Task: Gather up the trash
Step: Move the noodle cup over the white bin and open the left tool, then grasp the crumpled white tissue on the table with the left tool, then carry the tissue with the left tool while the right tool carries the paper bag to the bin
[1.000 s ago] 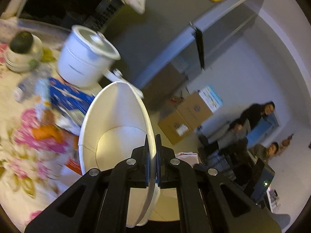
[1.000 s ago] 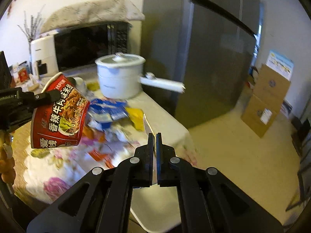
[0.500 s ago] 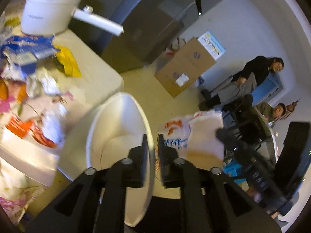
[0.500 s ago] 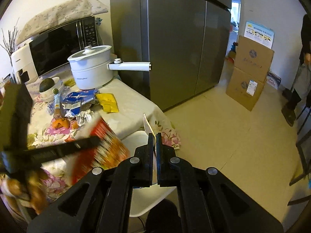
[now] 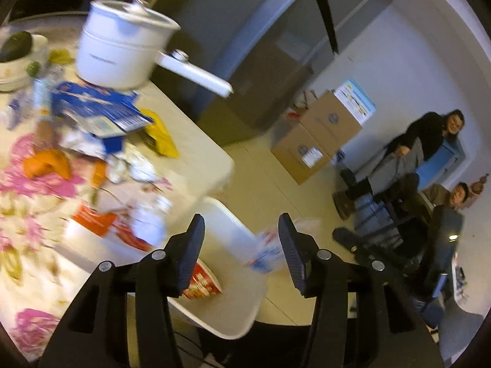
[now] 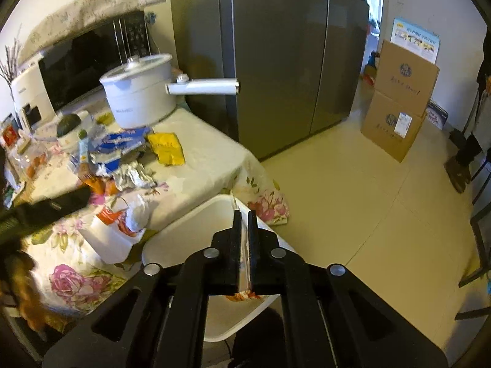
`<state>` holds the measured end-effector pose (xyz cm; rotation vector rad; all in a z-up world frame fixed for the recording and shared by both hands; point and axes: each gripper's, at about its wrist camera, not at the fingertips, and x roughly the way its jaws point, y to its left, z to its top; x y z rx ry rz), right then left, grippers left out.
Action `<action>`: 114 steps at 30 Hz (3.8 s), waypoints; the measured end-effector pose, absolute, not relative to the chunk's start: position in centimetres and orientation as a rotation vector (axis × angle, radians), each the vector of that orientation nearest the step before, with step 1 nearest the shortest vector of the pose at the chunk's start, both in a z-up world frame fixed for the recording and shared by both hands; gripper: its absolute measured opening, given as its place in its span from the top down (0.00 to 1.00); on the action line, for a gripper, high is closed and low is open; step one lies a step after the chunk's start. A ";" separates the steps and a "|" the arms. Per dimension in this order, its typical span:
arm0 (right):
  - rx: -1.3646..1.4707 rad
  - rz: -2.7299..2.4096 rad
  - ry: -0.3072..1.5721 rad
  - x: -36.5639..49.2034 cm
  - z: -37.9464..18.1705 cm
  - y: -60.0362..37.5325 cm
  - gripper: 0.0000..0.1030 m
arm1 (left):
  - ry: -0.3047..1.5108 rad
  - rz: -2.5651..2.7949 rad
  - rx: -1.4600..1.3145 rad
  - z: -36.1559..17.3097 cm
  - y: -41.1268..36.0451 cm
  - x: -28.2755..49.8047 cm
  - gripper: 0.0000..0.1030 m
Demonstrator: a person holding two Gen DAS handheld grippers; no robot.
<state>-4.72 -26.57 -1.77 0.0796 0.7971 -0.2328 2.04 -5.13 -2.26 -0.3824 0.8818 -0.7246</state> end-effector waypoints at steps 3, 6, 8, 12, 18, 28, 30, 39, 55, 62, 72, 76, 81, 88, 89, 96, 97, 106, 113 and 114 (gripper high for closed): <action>0.065 -0.233 0.828 -3.3 -2.7 -26.0 0.76 | 0.871 -0.673 -0.397 -2.1 -3.3 2.5 0.49; 0.067 -0.226 0.837 -2.7 -2.9 -25.6 0.64 | 0.886 -0.636 -0.421 -2.5 -2.1 3.2 0.48; 0.063 -0.224 0.831 -2.4 -2.7 -25.2 0.54 | 0.898 -0.614 -0.426 -2.9 -1.6 3.4 0.48; 0.050 -0.228 0.808 -2.0 -2.3 -24.3 0.24 | 0.921 -0.586 -0.432 -3.6 -1.0 3.6 0.48; 0.034 -0.189 0.815 -0.7 -2.4 -22.4 0.09 | 0.943 -0.530 -0.458 -4.3 0.3 4.2 0.43; 0.001 -0.147 0.976 0.1 -7.6 -20.5 0.08 | 0.998 -0.343 -0.485 -7.2 4.5 6.5 0.42; -0.052 -0.151 0.966 -0.2 -7.7 -19.8 0.08 | 1.009 -0.337 -0.482 -7.6 5.0 6.9 0.42; -0.069 -0.196 0.967 -0.5 -7.8 -20.6 0.08 | 1.104 -0.420 -0.406 -9.3 1.0 5.7 0.42; -0.100 -0.223 1.006 -0.7 -9.0 -21.0 0.08 | 1.056 -0.491 -0.033 -11.4 -8.9 7.8 0.47; -0.150 -0.209 1.023 -0.2 -9.7 -19.4 0.08 | 1.069 -0.500 0.015 -13.0 -10.1 9.1 0.73; -0.146 -0.150 1.045 1.6 -10.3 -16.6 0.08 | 0.959 -0.498 -0.101 -10.8 -5.5 8.7 0.82; -0.181 -0.118 1.037 2.3 -10.4 -14.7 0.08 | 0.902 -0.480 -0.151 -8.6 -2.3 7.8 0.82; -0.309 -0.042 0.965 2.9 -10.1 -10.6 0.08 | 0.837 -0.421 -0.267 -5.4 3.5 6.9 0.82; -0.417 0.112 0.957 3.7 -10.5 -5.6 0.09 | 0.770 -0.371 -0.403 -2.4 10.2 5.1 0.82; -0.421 0.130 0.965 3.8 -10.7 -5.1 0.09 | 0.764 -0.369 -0.411 -2.2 10.6 4.9 0.82; -0.504 0.214 0.994 4.6 -12.2 -2.3 0.15 | 0.781 -0.347 -0.441 -3.2 12.2 4.6 0.82; -0.514 0.224 1.006 4.7 -12.6 -2.0 0.20 | 0.784 -0.345 -0.445 -3.3 12.5 4.5 0.82; -0.359 0.308 1.102 7.4 -13.1 -3.7 0.89 | 0.784 -0.341 -0.469 -3.6 13.0 4.4 0.82; -0.277 0.298 1.064 8.1 -11.7 -5.1 0.97 | 0.778 -0.341 -0.478 -3.6 13.2 4.4 0.82; -0.268 0.295 1.054 7.8 -11.3 -5.3 0.98 | 0.776 -0.341 -0.479 -3.5 13.2 4.3 0.82</action>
